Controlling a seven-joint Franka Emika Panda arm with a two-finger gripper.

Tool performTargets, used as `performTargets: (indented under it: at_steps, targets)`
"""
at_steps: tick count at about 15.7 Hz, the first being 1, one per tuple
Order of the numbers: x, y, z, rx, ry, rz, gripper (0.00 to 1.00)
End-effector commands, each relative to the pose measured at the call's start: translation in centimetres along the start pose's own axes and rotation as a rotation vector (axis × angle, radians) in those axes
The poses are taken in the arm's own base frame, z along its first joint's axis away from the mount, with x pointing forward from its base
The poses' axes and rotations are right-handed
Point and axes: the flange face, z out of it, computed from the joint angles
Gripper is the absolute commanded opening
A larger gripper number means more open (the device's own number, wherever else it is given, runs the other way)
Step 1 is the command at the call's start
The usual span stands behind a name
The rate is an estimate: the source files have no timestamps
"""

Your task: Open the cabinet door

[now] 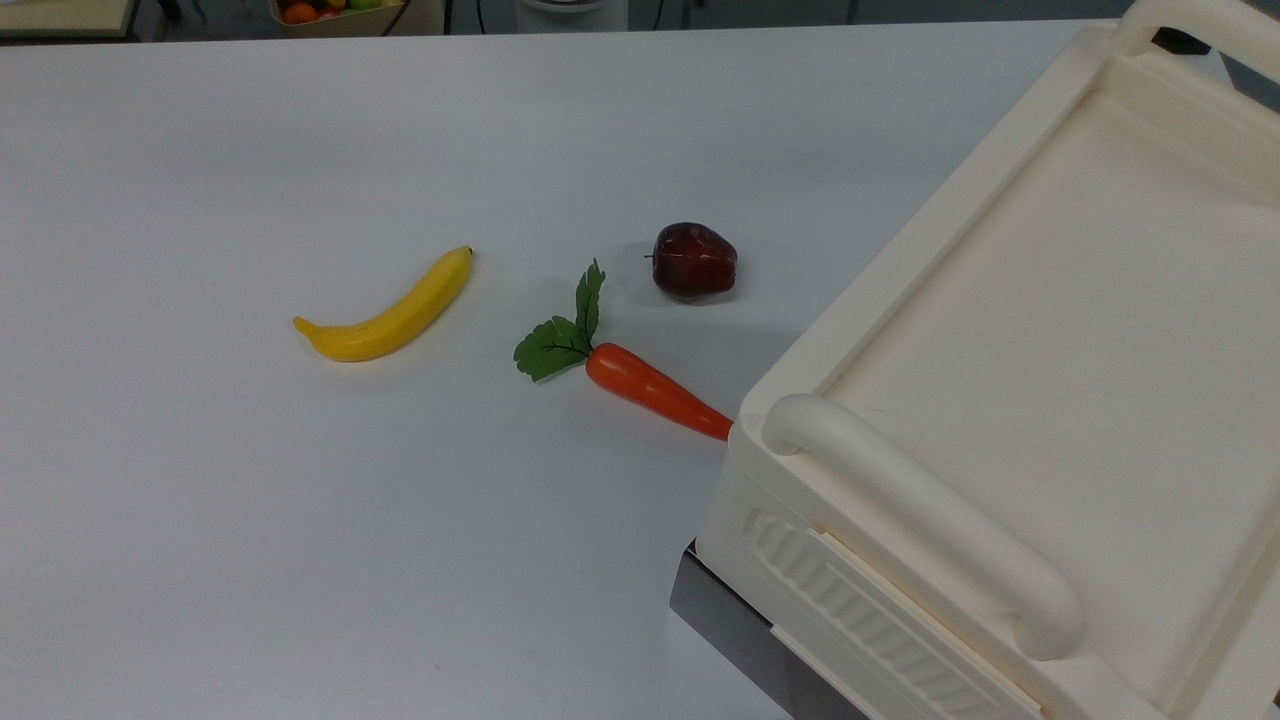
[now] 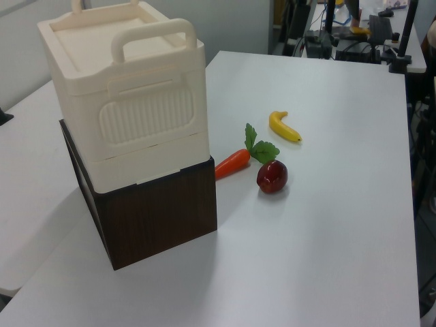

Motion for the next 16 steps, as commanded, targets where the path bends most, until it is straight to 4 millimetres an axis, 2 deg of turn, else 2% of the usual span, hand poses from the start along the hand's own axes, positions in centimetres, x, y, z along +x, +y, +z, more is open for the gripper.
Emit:
performTargets:
  at_steps: [1,2,5,8,10,13,16]
  targets:
    - [3.2,-3.1,1.9,0.054,0.139,-0.082,1.0]
    - [3.8,-3.7,2.0,0.055,0.177,-0.089,1.0]
    - [5.7,-4.8,4.0,0.055,0.273,-0.101,1.0]
    - [7.2,-5.0,6.4,0.046,0.344,-0.158,0.99]
    - [7.8,-4.8,7.2,0.042,0.376,-0.159,0.99]
    - [8.4,-5.4,8.5,0.045,0.397,-0.157,0.88]
    - [8.5,-5.5,8.4,0.042,0.402,-0.168,0.71]
